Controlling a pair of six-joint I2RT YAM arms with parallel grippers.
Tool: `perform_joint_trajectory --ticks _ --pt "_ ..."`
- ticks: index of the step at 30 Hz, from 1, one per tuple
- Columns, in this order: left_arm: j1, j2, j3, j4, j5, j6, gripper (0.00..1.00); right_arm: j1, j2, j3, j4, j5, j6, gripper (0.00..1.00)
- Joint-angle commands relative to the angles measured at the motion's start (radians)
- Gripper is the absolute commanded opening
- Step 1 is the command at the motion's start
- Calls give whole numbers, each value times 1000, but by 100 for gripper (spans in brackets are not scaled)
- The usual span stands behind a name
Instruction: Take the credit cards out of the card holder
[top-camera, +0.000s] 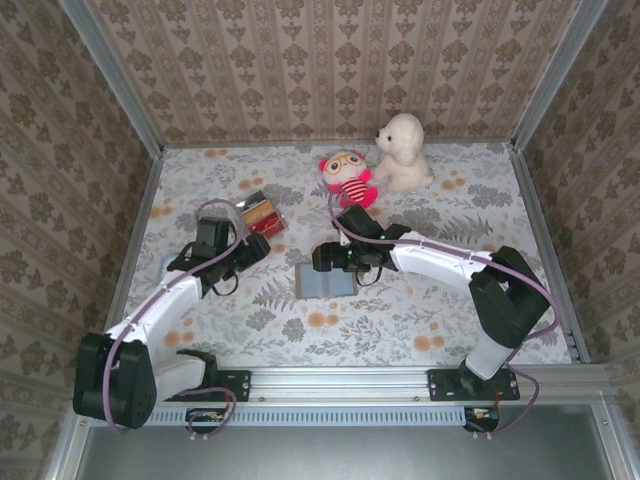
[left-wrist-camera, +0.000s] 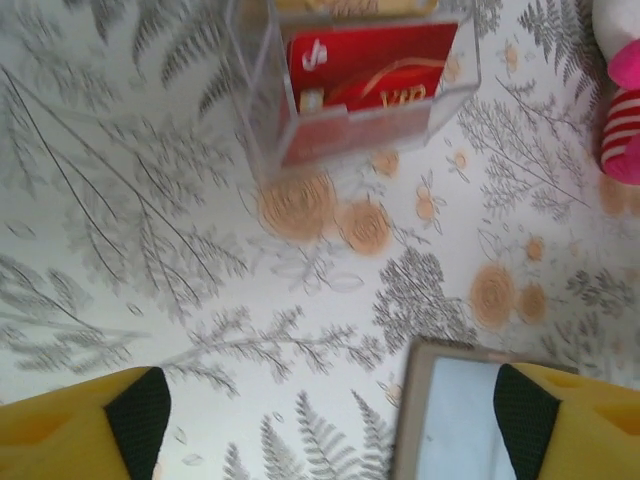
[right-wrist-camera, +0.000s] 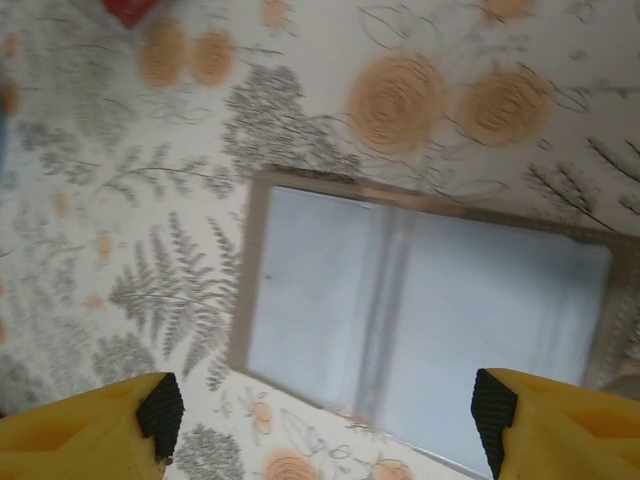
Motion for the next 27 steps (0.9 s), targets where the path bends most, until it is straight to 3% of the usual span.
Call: perform_joint_trajectory --ticks 1,10,19,27 --pt "-31 -15 -17 38 95 -57 83 0 32 25 -95 54 69 76" --pt "-154 63 -14 65 140 -100 65 2 66 25 -148 142 122 69" --pt "-241 177 -10 130 123 -174 42 17 112 45 -165 139 136 52" --pt "-272 286 64 87 135 -129 37 44 121 45 -234 216 150 52"
